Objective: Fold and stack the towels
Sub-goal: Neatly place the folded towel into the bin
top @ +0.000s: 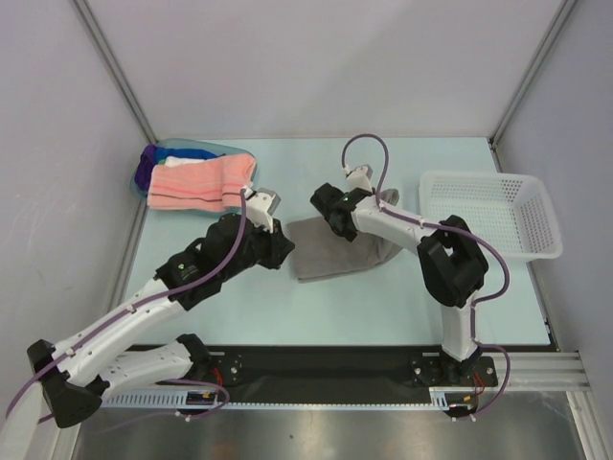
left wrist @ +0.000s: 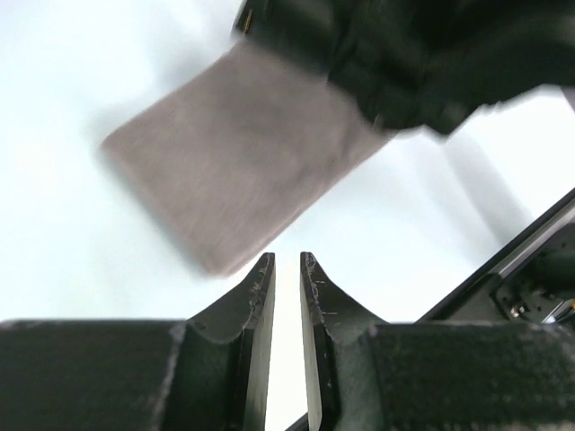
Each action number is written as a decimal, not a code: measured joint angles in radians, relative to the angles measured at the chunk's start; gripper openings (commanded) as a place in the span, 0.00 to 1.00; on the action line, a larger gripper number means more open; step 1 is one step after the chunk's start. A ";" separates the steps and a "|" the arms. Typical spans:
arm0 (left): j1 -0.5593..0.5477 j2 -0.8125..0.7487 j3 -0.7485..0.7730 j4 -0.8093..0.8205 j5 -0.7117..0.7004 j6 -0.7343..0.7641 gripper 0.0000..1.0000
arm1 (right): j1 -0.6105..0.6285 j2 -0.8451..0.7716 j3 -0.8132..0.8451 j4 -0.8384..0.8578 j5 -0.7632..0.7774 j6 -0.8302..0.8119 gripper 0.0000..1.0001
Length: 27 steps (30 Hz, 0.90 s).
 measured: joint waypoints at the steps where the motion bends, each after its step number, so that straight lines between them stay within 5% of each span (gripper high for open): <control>1: 0.003 -0.005 0.000 -0.015 0.006 0.009 0.22 | -0.016 0.000 0.011 -0.005 0.013 -0.017 0.00; 11: 0.008 -0.016 -0.019 -0.071 0.065 0.090 0.21 | -0.120 -0.041 0.074 -0.006 0.078 -0.211 0.00; 27: 0.009 -0.024 -0.074 -0.079 0.125 0.118 0.19 | -0.364 -0.327 0.003 0.126 0.015 -0.473 0.00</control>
